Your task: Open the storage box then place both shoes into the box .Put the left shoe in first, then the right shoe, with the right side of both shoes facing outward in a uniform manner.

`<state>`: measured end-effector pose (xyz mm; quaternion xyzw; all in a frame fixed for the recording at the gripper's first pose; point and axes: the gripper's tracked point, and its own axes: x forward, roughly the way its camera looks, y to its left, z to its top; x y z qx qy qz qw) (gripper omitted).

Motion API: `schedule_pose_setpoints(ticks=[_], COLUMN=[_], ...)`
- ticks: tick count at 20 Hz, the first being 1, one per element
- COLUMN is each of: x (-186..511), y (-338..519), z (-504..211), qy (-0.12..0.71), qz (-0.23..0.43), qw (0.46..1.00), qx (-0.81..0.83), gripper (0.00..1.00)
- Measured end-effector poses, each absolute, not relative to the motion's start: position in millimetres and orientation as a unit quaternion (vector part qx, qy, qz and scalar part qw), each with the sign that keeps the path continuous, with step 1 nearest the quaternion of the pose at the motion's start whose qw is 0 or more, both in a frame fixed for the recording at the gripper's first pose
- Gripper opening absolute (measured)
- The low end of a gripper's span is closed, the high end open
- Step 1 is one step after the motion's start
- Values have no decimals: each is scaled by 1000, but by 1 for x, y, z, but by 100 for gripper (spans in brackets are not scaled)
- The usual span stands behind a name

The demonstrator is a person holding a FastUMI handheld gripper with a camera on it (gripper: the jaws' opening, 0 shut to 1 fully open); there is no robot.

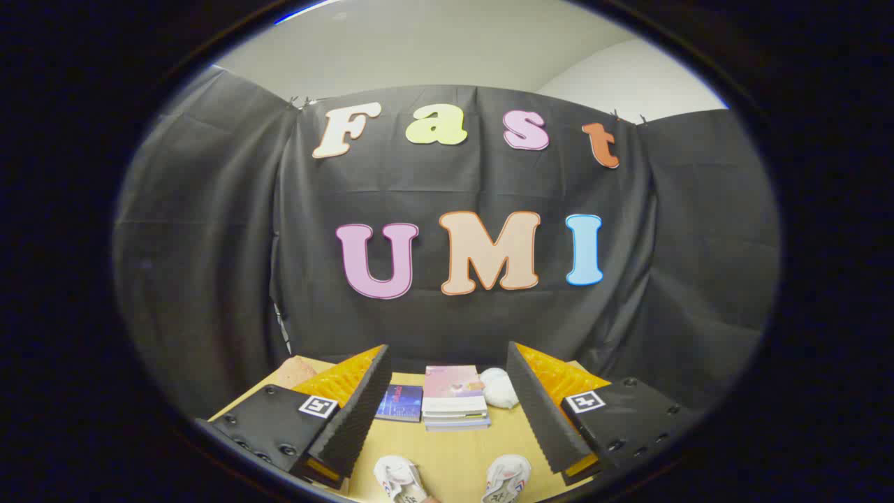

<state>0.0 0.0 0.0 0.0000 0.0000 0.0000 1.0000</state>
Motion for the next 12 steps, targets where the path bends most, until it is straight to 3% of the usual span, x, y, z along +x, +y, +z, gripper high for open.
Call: schedule_pose_setpoints(ticks=[12], x=[-7], y=[2], z=[-4], qy=[1], qz=[12], qw=[1000], qx=[14], gripper=[99])
